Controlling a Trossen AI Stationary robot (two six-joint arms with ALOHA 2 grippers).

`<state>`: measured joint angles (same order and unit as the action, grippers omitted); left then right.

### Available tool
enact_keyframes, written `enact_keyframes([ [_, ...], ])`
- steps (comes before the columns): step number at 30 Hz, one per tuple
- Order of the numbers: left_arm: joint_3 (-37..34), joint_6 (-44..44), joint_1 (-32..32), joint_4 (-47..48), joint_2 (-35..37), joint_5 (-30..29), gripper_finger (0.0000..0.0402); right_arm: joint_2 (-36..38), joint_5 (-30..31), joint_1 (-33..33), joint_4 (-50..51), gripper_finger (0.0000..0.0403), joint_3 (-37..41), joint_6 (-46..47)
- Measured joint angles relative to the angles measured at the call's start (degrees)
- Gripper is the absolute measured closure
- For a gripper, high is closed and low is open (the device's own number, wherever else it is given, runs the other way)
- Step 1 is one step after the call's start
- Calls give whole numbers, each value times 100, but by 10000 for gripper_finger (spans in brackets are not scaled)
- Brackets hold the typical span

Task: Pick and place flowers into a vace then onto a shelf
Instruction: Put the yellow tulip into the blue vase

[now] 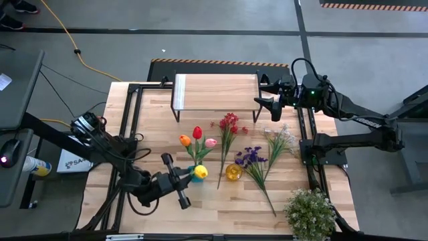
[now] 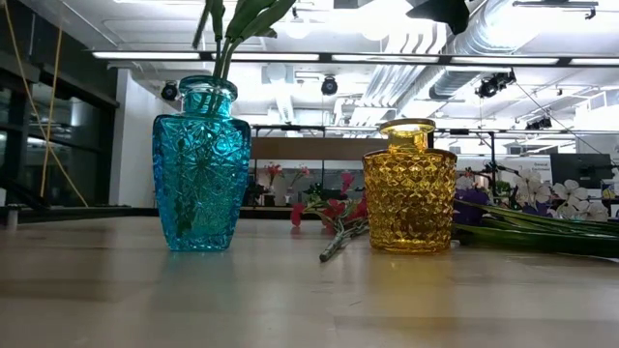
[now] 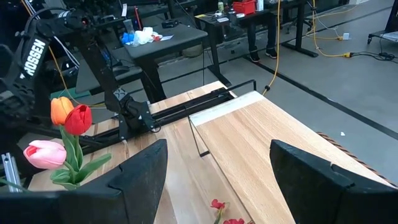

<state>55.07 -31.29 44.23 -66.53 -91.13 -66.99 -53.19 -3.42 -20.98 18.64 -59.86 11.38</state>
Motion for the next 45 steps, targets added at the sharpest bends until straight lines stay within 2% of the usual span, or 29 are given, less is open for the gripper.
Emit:
enact_keyframes([
  [6,-340,-326,2,-798,2,159,364,0,0,0,-1,130,0,11],
  [15,-563,-399,-2,-893,4,204,364,0,0,1,-1,130,0,13],
  [28,-1117,602,-330,-917,4,531,364,0,-119,1,-1,130,0,13],
  [36,-1263,1304,-334,-693,4,461,364,0,-149,-1,-1,130,0,13],
  [39,-1266,1828,-334,-372,4,162,360,0,-149,-1,-1,130,0,13],
  [42,-1266,2424,-334,36,4,-175,339,0,-149,0,-1,130,0,11],
  [45,-1266,2857,-334,275,4,-269,322,0,-149,0,-1,130,0,11],
])
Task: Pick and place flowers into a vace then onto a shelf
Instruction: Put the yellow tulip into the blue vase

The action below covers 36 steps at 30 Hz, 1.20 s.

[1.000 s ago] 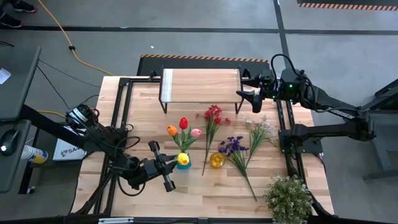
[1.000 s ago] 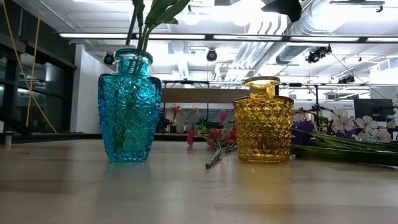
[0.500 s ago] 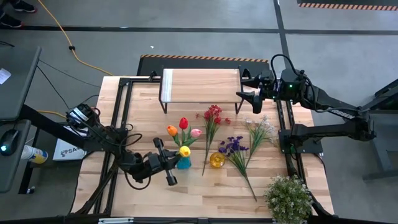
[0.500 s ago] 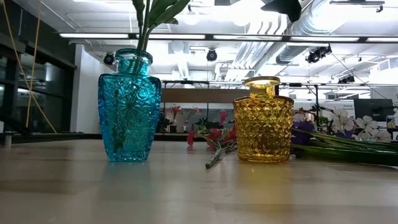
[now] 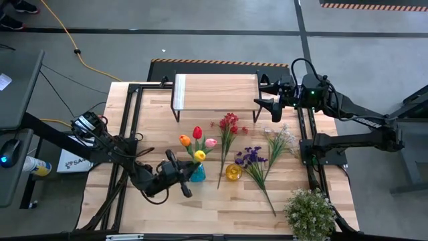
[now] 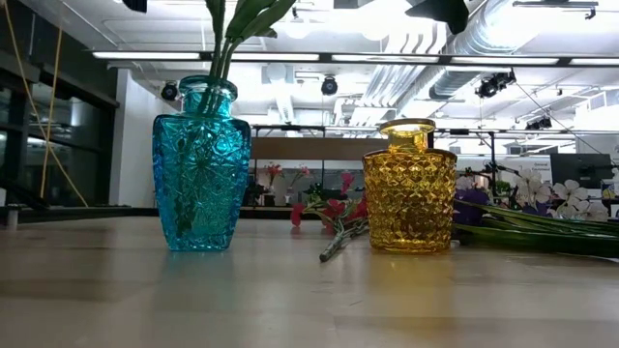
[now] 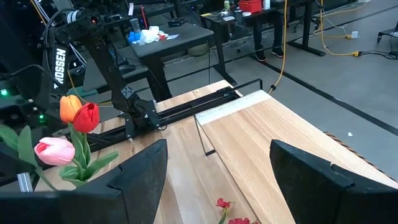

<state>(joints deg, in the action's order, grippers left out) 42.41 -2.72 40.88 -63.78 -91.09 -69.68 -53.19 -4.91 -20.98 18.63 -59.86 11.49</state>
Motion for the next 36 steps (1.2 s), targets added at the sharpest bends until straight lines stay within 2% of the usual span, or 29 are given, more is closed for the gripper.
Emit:
enact_keyframes([
  [5,0,322,2,100,0,44,315,0,0,1,0,130,0,0],
  [15,0,356,268,92,1,110,319,0,-2,1,0,130,0,-1],
  [20,2,474,350,94,0,-178,319,0,-2,-1,0,130,0,-2],
  [29,4,472,341,415,2,-163,318,0,-2,1,0,130,0,0],
  [32,7,468,341,447,2,-159,312,0,-2,0,0,130,0,0],
  [36,7,679,341,957,2,-146,285,0,-2,1,0,130,0,0],
])
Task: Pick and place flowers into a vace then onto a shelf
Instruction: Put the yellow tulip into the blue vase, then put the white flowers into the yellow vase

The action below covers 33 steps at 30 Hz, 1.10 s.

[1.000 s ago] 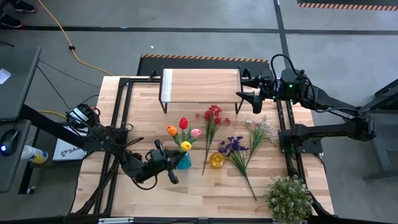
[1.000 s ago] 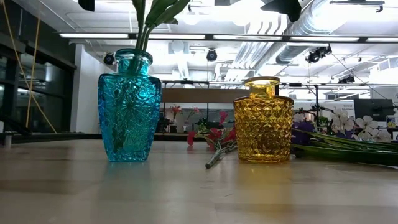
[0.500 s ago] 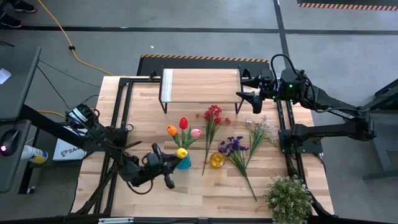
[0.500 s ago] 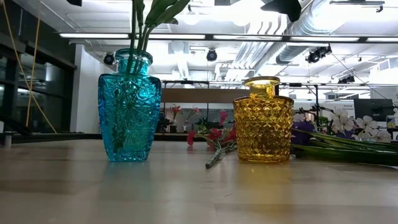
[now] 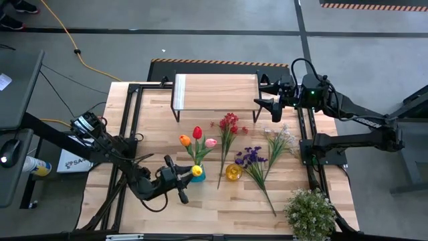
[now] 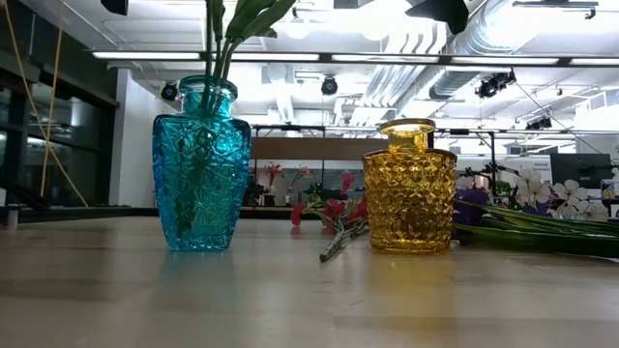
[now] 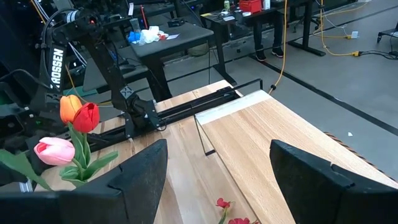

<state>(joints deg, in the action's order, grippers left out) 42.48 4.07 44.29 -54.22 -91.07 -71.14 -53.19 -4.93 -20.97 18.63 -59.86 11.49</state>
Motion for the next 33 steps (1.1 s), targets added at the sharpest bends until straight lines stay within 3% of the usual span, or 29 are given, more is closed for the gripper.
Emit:
enact_keyframes([
  [6,0,518,0,471,0,-201,230,0,0,0,2,130,0,-1],
  [14,0,486,84,471,52,-242,179,0,0,-1,2,130,0,-2],
  [17,0,276,214,412,60,-274,170,0,2,0,4,130,0,-18],
  [25,0,-263,749,-121,96,-1069,160,0,-51,0,32,130,0,-205],
  [33,117,-496,1164,-333,96,-1844,163,0,-858,-1,283,130,0,124],
])
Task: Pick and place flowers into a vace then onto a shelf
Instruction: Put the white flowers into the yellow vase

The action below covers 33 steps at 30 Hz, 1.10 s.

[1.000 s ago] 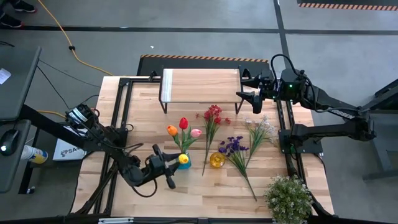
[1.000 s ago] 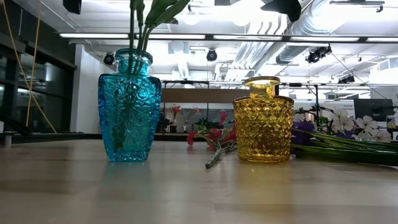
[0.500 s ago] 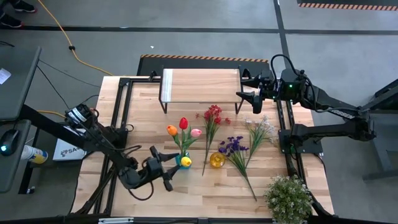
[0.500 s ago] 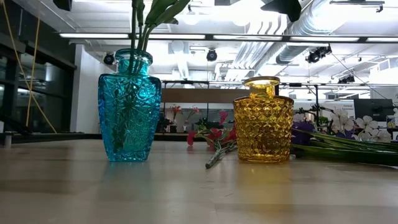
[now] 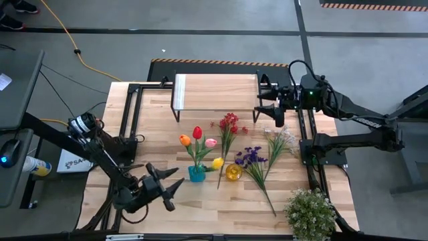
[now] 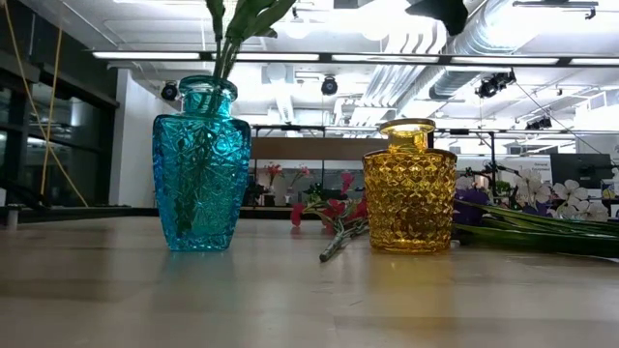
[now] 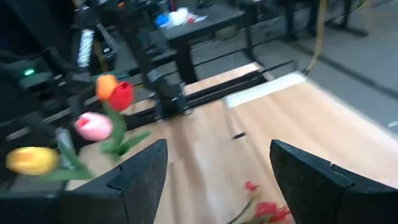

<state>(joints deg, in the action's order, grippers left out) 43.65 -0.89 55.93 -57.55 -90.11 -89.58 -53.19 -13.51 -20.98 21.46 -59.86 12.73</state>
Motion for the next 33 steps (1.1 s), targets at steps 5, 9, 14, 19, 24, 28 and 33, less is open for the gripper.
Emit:
enact_keyframes([
  [5,36,-59,114,4,0,-58,158,0,-427,1,492,130,0,36],
  [9,34,-39,150,-93,0,-55,159,0,-398,1,1263,130,0,262],
  [14,34,7,149,-149,0,-56,162,0,-664,1,2381,130,0,661],
  [19,34,157,149,-157,0,-51,163,0,-905,174,3206,130,-1,1176],
  [24,34,410,149,-150,0,-41,163,0,-943,607,3361,130,0,1781],
  [28,34,433,149,-150,0,-39,163,0,-881,956,3361,130,0,2322],
  [33,34,440,149,-152,0,-39,163,-7,-435,1392,3361,130,0,3043],
])
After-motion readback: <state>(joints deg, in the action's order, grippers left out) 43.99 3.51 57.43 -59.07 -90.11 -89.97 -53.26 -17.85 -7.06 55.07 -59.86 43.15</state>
